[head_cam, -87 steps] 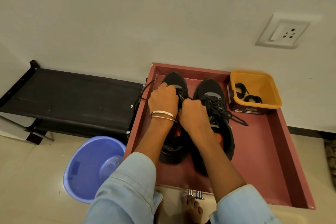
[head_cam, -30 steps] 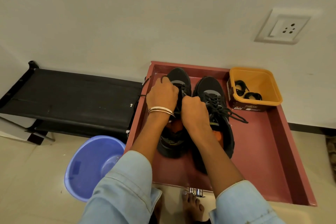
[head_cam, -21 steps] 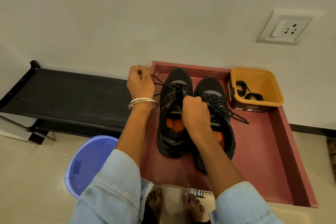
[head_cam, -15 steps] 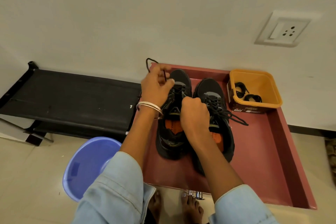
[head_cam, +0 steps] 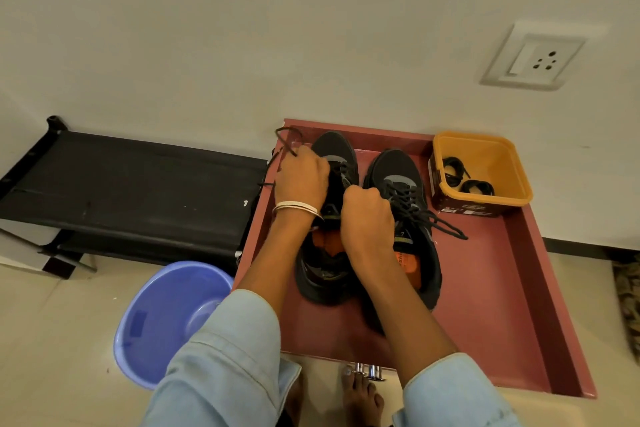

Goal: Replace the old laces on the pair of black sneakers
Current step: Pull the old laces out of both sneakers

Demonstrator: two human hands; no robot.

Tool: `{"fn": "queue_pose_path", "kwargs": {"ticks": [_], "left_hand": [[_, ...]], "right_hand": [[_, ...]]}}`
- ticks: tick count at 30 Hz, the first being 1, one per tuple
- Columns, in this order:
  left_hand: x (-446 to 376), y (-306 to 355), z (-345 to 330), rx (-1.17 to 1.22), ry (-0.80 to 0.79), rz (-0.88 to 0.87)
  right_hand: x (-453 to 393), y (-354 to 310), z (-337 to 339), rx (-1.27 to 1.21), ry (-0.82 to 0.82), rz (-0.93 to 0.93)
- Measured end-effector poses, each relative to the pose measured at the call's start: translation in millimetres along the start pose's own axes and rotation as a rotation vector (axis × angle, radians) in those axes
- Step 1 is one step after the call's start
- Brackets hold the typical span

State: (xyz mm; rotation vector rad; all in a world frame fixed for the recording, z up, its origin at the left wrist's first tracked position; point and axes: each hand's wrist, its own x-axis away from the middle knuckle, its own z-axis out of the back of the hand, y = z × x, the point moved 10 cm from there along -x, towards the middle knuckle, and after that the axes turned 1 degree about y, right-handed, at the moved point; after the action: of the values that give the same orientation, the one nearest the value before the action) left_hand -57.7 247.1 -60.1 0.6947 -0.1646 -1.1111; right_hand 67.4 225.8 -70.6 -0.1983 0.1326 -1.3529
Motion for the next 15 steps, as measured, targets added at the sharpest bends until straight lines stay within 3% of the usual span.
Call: {"fn": "queue_pose_path", "kwargs": {"ticks": [4, 7, 11, 13, 15], "left_hand": [[-2.4, -60.8, 14.0, 0.55, 0.212, 0.42], [5.5, -79.3, 6.7, 0.94, 0.255, 0.629], [-0.5, -68.5, 12.1, 1.387, 0.275, 0.601], [-5.1, -58.4, 14.7, 1.307, 0.193, 0.497], [-7.0, -37.2, 19.3, 0.976, 0.092, 0.289]], "right_hand": [[-2.9, 0.2, -3.2, 0.001, 0.015, -0.036], [-4.0, 1.3, -3.1, 0.003, 0.033, -0.064], [-5.5, 1.2, -5.8, 0.024, 0.053, -0.041], [-6.7, 0.7, -7.5, 0.025, 0.051, -0.031], [-7.4, -0.3, -8.7, 0.02, 0.041, -0.019]]}}
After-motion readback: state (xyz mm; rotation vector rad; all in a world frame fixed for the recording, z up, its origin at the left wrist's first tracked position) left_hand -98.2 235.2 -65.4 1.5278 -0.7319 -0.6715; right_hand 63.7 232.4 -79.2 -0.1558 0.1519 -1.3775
